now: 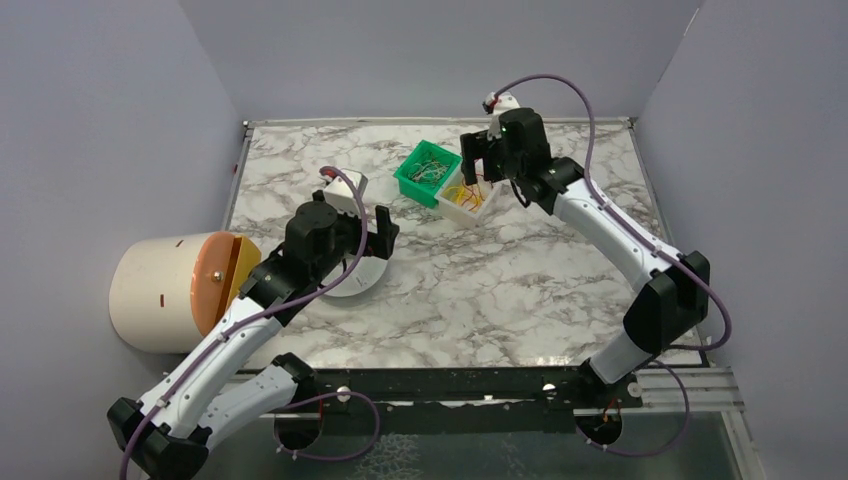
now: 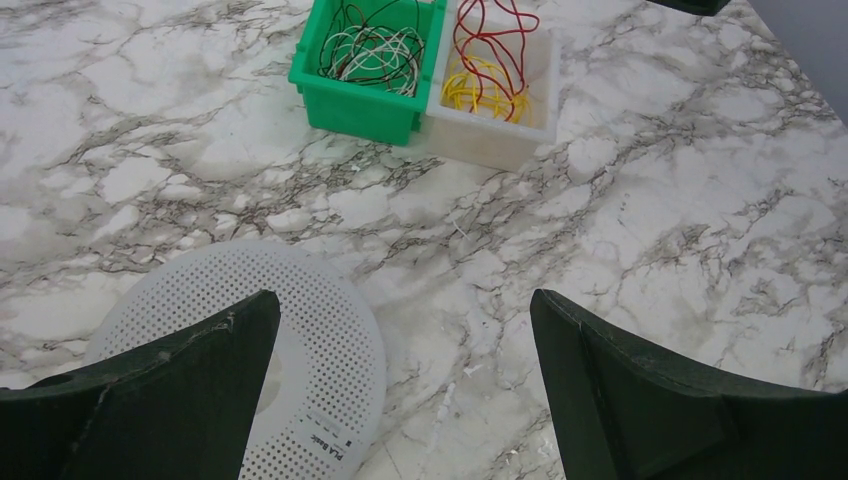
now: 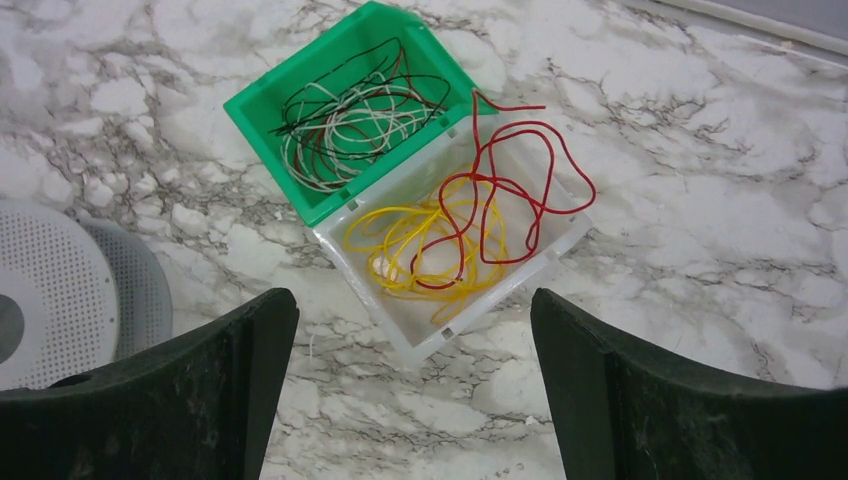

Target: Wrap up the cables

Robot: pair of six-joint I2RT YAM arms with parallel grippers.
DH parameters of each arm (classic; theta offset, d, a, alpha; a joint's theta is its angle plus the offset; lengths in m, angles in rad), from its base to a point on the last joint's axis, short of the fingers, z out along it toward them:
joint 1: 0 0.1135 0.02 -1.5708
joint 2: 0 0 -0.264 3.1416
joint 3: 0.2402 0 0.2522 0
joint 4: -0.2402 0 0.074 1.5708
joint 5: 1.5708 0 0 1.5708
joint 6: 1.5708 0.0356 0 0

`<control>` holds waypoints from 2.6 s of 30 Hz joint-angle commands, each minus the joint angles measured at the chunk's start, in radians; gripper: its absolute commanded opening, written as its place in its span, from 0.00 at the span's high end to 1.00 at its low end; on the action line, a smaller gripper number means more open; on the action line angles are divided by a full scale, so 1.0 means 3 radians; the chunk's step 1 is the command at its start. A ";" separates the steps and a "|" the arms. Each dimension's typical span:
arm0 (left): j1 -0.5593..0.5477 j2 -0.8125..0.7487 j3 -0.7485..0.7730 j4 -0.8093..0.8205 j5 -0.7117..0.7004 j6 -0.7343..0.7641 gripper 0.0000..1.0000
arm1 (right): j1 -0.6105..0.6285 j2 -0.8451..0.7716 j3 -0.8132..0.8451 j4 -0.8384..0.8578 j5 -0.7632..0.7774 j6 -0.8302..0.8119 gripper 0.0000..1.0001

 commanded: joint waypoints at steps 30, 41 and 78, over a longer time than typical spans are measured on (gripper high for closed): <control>-0.0009 -0.0091 -0.0044 0.0033 0.0031 0.0018 0.01 | -0.0029 0.1666 0.1397 -0.1331 -0.0097 -0.0854 0.25; -0.0009 -0.0103 -0.0045 0.0033 0.0057 0.0013 0.01 | -0.0028 0.1433 0.1197 -0.1331 -0.0978 -0.0757 0.32; -0.0009 -0.0132 -0.0045 0.0029 0.0080 0.0021 0.01 | 0.0161 0.1850 0.1157 -0.1128 -0.0594 -0.0363 0.75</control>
